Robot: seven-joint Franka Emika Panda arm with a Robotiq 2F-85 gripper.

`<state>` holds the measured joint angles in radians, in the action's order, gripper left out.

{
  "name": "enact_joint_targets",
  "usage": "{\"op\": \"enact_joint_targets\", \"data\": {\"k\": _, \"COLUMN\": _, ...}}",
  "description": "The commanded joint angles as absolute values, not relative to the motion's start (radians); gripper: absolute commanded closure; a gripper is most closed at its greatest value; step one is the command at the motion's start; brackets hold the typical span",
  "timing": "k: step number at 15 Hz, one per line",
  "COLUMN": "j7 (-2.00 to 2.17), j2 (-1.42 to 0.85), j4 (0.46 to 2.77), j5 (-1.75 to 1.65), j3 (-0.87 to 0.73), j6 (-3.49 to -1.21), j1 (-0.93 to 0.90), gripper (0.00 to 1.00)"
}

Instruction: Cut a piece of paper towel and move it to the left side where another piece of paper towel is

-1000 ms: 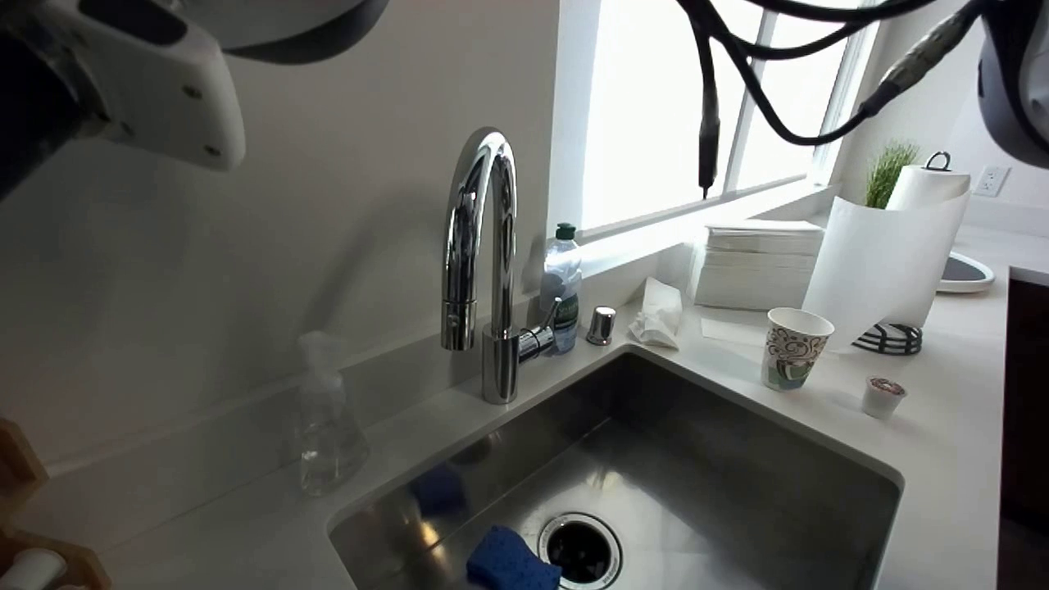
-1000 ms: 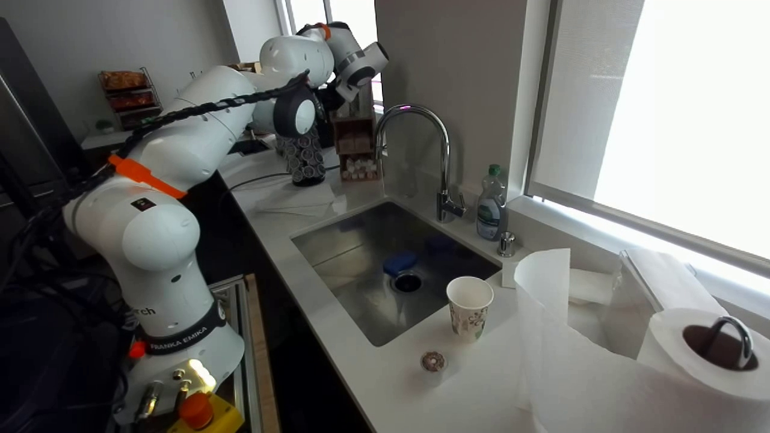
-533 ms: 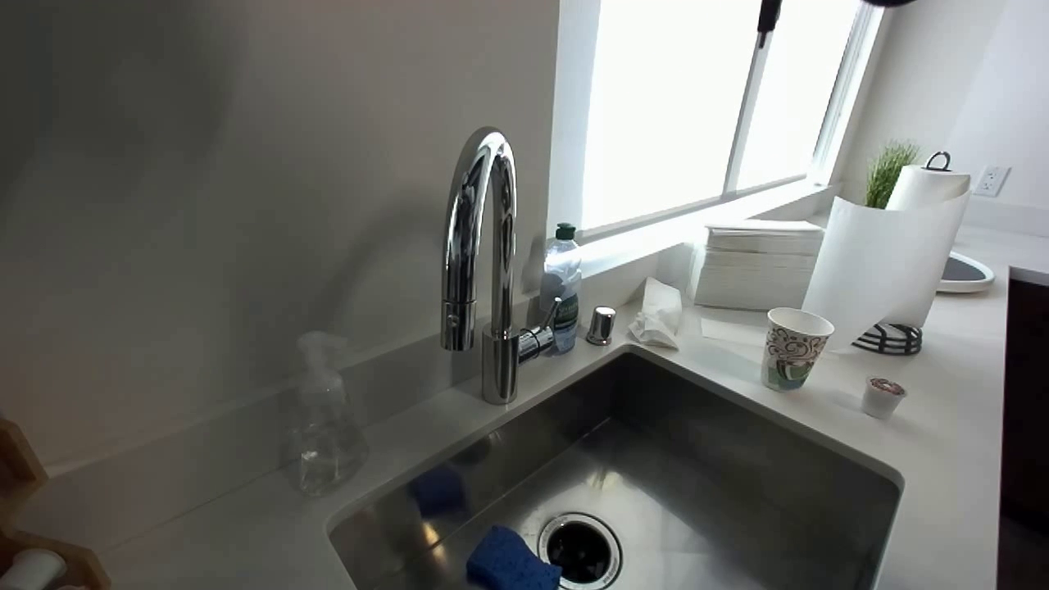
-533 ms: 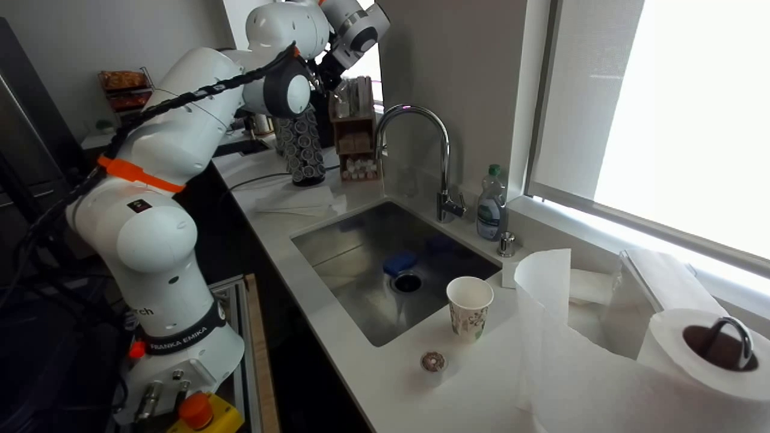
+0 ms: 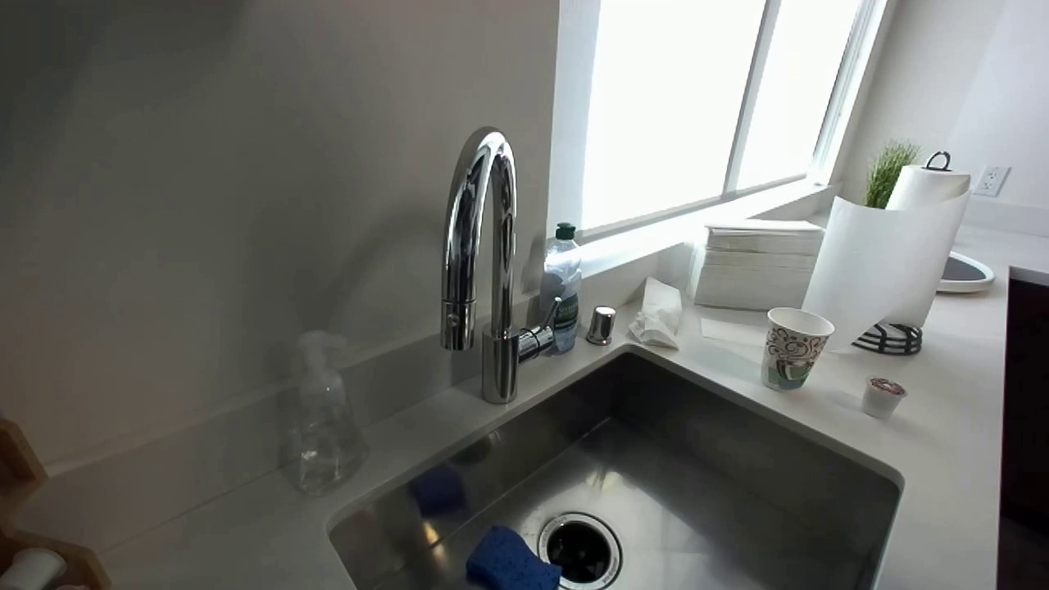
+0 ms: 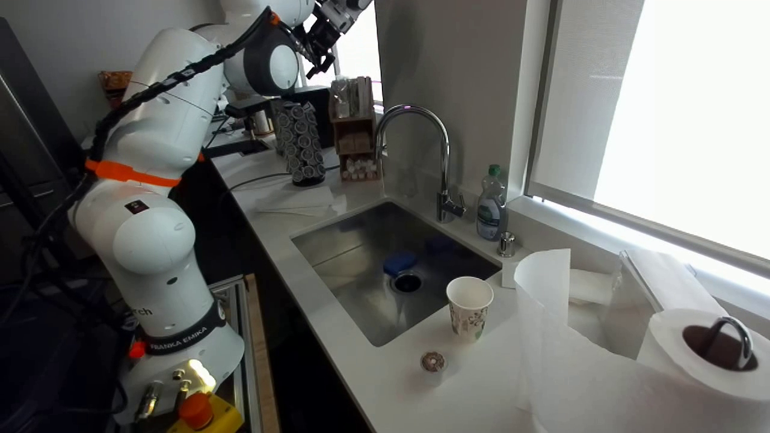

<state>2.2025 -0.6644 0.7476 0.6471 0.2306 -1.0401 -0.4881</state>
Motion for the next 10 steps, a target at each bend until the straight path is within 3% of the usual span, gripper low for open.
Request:
{"op": "enact_joint_targets", "data": {"k": 1, "j7": 2.212, "j2": -0.552, "j4": 0.786, "j5": 0.519, "j3": 0.193, "j6": -0.917, "j1": -0.509, "gripper": 0.00}}
{"op": "enact_joint_targets", "data": {"k": 10, "j7": 2.048, "j2": -0.555, "j4": 0.721, "j5": 0.363, "j3": 0.233, "j6": -0.783, "j1": -0.516, "gripper": 0.00}}
